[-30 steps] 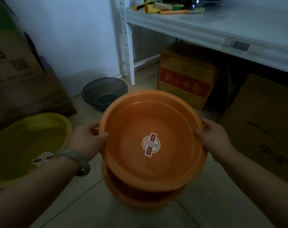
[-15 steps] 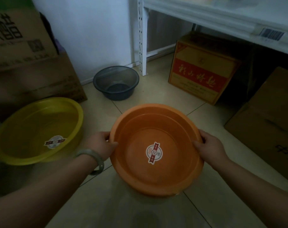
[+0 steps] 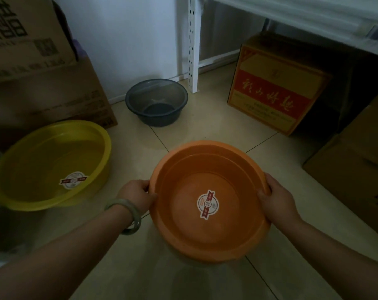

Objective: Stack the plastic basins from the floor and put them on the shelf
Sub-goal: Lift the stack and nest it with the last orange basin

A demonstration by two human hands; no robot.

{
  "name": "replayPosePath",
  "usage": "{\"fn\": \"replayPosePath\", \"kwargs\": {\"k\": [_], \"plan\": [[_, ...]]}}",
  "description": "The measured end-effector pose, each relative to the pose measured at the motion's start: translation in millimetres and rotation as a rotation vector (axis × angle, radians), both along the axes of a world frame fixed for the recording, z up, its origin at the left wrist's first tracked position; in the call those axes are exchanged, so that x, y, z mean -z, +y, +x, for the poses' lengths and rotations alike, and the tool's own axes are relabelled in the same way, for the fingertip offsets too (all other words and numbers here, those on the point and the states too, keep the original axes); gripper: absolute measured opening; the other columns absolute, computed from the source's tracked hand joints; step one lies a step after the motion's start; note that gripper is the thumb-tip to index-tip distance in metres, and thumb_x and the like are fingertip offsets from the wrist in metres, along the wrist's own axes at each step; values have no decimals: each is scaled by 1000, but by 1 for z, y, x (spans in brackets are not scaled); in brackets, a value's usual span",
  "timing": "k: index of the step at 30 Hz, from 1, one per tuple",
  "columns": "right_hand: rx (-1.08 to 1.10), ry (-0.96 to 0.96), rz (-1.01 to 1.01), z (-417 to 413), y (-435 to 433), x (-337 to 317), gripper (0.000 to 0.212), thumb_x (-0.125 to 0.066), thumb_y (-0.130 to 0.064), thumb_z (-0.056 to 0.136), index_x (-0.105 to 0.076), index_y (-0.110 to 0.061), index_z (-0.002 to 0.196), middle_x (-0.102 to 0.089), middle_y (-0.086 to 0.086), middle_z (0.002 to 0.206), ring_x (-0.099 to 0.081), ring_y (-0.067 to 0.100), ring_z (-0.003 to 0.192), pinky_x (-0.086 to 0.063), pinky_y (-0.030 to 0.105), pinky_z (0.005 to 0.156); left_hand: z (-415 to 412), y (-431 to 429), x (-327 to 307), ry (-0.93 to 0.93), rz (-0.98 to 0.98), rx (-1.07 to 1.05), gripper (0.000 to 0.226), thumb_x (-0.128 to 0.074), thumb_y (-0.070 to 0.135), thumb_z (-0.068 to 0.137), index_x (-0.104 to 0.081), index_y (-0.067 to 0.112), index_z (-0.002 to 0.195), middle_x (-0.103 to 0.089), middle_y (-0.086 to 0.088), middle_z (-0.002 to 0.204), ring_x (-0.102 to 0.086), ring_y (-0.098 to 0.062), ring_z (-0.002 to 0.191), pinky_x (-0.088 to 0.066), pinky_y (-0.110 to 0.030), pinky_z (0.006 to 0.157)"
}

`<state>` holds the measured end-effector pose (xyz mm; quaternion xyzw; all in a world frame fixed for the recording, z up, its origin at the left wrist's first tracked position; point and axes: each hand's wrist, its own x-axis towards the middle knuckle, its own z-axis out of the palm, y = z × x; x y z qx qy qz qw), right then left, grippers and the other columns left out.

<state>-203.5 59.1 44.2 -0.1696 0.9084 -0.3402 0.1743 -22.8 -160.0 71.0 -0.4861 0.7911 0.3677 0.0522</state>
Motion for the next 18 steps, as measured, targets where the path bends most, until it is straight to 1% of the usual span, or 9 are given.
{"fn": "replayPosePath", "kwargs": {"k": [2, 4, 6, 7, 9, 11, 12, 15, 18], "plan": [[-1, 9, 13, 1, -1, 0, 43, -45, -23, 96, -42, -22, 139, -63, 9, 122, -55, 17, 88, -48, 38, 84, 0, -2, 1, 9, 30, -8, 36, -56, 15, 85, -58, 18, 121, -67, -5, 108, -65, -21, 90, -54, -41, 86], [-5, 19, 30, 1, -2, 0, 43, -45, -24, 95, -42, -20, 138, -63, 11, 123, -58, 21, 92, -47, 38, 86, 1, -4, 3, 20, 43, -8, 40, -57, 16, 84, -56, 19, 124, -66, -4, 115, -64, -21, 95, -53, -42, 89], [-4, 17, 73, 0, -1, 2, 47, -46, -26, 95, -37, -20, 142, -61, 12, 126, -62, 27, 101, -48, 41, 87, 4, -6, 4, 31, 61, 13, 44, -58, 19, 84, -53, 21, 128, -63, -3, 122, -63, -21, 102, -51, -44, 92], [-4, 15, 102, 0, -1, 3, 52, -46, -29, 95, -33, -20, 144, -59, 12, 130, -61, 30, 107, -48, 43, 91, 6, -7, 4, 40, 70, 21, 48, -60, 23, 83, -50, 21, 130, -62, -2, 125, -62, -21, 105, -50, -44, 94], [5, 26, 150, -1, -2, 2, 64, -49, -36, 93, -22, -20, 149, -50, 15, 141, -54, 34, 121, -45, 49, 100, 12, -12, 0, 58, 60, 13, 58, -63, 34, 81, -45, 20, 134, -60, -1, 128, -59, -20, 109, -48, -39, 96], [21, 63, 169, -1, -5, 0, 71, -53, -40, 90, -19, -20, 150, -41, 16, 148, -44, 36, 131, -38, 52, 106, 20, -26, -9, 80, -12, 19, 58, -61, 39, 82, -46, 19, 134, -60, 1, 127, -58, -16, 109, -45, -27, 89], [22, 87, 176, 0, -8, -2, 73, -54, -41, 89, -20, -19, 150, -39, 16, 149, -40, 36, 134, -34, 52, 108, 25, -35, -15, 92, -59, 18, 54, -60, 39, 83, -48, 19, 132, -61, 1, 125, -57, -14, 108, -42, -24, 85], [5, 185, 179, 3, -22, -8, 70, -56, -39, 89, -23, -20, 148, -36, 15, 151, -33, 35, 138, -28, 52, 111, 47, -66, -33, 145, -213, -8, 42, -59, 34, 85, -58, 16, 122, -67, -2, 117, -61, -16, 104, -41, -23, 82], [-60, 264, 159, 7, -51, -17, 66, -55, -35, 90, -27, -18, 147, -36, 16, 151, -32, 34, 139, -27, 50, 113, 72, -96, -37, 193, -332, -87, 33, -60, 28, 85, -63, 15, 115, -70, -4, 109, -65, -20, 98, -47, -27, 84]]}}
